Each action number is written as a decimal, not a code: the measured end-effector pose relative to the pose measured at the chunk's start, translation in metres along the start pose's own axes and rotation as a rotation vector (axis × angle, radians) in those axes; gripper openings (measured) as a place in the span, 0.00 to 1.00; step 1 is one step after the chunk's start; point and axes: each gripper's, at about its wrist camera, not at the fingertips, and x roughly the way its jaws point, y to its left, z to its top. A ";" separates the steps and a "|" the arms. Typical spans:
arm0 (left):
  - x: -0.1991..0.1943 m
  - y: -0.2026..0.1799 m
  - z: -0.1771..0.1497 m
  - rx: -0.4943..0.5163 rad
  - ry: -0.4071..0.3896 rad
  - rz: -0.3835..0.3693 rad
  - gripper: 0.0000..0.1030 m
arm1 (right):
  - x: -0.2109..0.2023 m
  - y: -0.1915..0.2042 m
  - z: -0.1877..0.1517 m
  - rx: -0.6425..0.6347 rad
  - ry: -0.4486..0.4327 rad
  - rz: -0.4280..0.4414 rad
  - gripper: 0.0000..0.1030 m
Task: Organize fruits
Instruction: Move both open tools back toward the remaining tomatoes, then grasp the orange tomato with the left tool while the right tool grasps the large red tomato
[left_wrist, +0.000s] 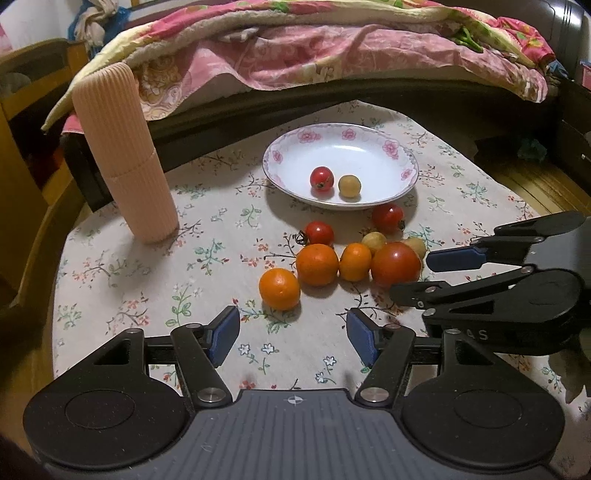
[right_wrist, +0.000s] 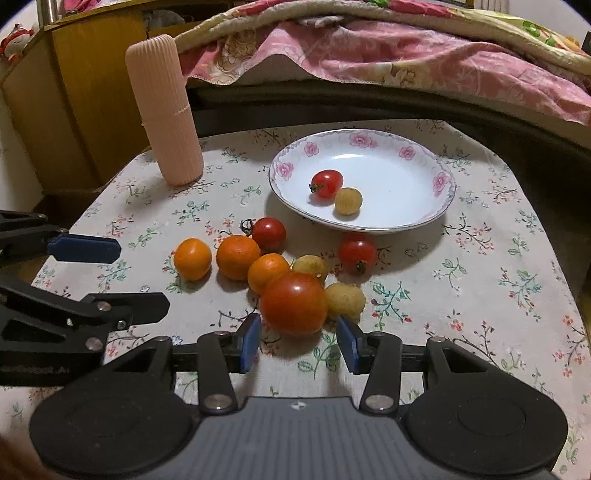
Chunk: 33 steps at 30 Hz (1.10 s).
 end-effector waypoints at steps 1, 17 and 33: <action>0.001 0.000 0.000 0.001 0.002 -0.001 0.69 | 0.002 0.000 0.001 0.001 0.003 0.003 0.46; 0.031 0.010 0.009 -0.009 0.002 -0.038 0.68 | 0.015 -0.007 0.002 0.043 0.036 0.046 0.41; 0.066 0.015 0.011 -0.054 0.025 -0.011 0.44 | 0.002 -0.016 -0.006 0.062 0.068 0.085 0.41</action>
